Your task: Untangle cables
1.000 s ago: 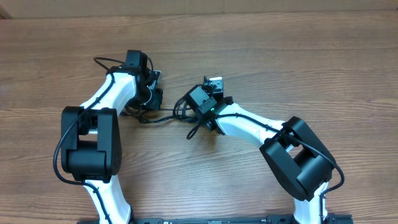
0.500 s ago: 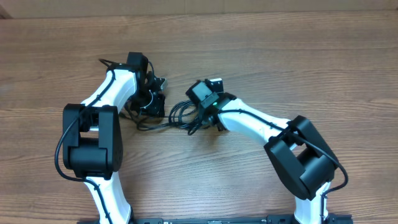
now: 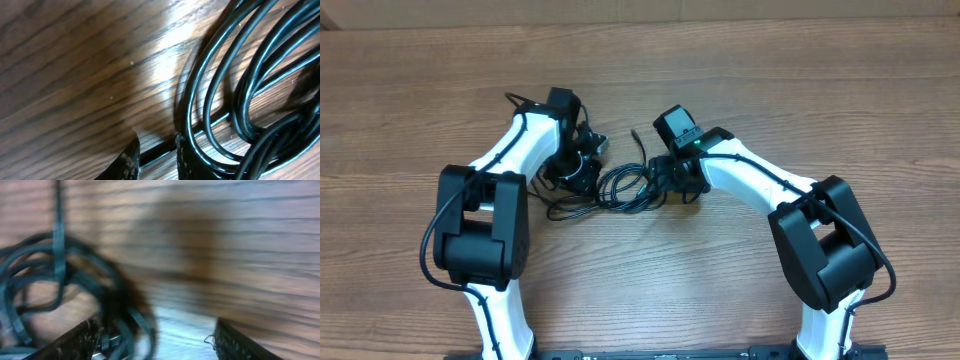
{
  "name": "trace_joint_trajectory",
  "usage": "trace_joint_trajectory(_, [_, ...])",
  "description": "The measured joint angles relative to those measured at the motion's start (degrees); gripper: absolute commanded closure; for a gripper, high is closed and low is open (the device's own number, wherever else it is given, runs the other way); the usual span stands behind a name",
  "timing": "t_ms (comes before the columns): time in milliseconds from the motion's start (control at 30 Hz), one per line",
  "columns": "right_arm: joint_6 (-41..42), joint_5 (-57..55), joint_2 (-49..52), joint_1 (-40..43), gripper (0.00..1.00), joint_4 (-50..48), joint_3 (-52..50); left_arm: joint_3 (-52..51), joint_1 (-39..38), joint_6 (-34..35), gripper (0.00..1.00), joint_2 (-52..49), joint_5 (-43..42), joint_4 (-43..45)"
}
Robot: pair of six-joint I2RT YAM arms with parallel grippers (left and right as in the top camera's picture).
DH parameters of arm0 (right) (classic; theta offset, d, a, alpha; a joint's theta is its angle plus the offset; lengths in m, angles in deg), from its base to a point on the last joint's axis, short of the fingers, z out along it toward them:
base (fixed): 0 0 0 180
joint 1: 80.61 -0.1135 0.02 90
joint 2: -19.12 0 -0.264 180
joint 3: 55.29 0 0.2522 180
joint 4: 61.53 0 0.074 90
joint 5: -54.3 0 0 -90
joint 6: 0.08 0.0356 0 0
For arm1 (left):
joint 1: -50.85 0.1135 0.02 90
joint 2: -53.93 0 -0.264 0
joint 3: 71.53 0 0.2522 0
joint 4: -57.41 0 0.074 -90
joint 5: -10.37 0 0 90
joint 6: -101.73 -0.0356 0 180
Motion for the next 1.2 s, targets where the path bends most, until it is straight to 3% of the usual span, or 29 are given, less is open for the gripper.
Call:
trace_joint_trajectory(200, [-3.8, 3.4, 0.0, -0.5, 0.26, -1.0, 0.0, 0.0, -1.5, 0.0, 0.79, 0.0, 1.1, -1.7])
trace_joint_trajectory(533, [-7.8, -3.6, 0.0, -0.6, 0.27, 4.3, 0.1, -1.0, -2.8, 0.1, 0.8, 0.6, 3.6, -0.8])
trace_joint_trajectory(800, [-7.3, -9.2, 0.0, -0.8, 0.27, 7.8, 0.1, -4.9, -4.2, 0.2, 0.73, 3.0, 5.6, 3.4])
trace_joint_trajectory(867, [-6.8, -10.6, 0.0, -0.6, 0.27, 8.5, 0.0, -5.4, -4.8, 0.2, 0.79, 3.3, 6.4, 4.0])
trace_joint_trajectory(967, [-6.4, -11.7, 0.0, 0.0, 0.27, 8.9, 0.0, -5.7, -5.4, 0.2, 0.96, 3.5, 6.4, 4.1])
trace_joint_trajectory(1200, [-6.0, -12.4, 0.0, 1.0, 0.27, 9.3, 0.1, -6.9, -6.4, 0.3, 0.96, 3.9, 6.0, 5.2])
